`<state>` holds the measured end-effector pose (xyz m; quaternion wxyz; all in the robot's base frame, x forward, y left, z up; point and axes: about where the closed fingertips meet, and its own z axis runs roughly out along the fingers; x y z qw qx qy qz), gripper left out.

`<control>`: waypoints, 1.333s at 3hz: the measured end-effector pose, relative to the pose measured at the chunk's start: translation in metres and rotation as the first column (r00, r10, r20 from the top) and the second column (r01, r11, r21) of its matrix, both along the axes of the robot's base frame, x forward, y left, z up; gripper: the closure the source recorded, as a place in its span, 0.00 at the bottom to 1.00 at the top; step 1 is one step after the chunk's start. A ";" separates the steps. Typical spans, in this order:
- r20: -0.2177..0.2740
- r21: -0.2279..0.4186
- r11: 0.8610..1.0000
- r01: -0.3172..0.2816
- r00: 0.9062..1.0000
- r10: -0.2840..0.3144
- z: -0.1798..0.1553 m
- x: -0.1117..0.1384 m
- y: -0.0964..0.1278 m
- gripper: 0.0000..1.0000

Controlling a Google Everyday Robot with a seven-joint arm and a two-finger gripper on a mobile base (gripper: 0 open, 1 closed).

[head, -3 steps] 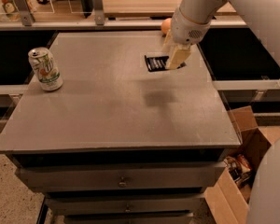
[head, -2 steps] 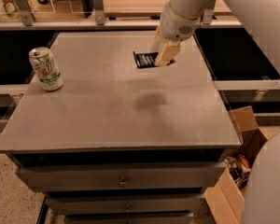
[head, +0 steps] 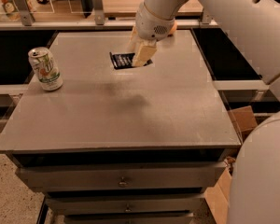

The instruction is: Move rxbar blueberry near 7up can

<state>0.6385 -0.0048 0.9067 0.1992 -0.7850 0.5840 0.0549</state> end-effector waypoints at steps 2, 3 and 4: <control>-0.035 0.029 0.998 -0.061 0.997 0.062 -0.015 -0.003 0.063 1.00; -0.057 0.039 0.996 -0.085 0.995 0.087 -0.023 -0.003 0.087 1.00; -0.075 0.053 0.993 -0.106 0.991 0.109 -0.029 -0.007 0.108 1.00</control>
Offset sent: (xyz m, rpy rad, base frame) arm -0.0056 0.0973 -0.0223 0.0413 0.0637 0.0934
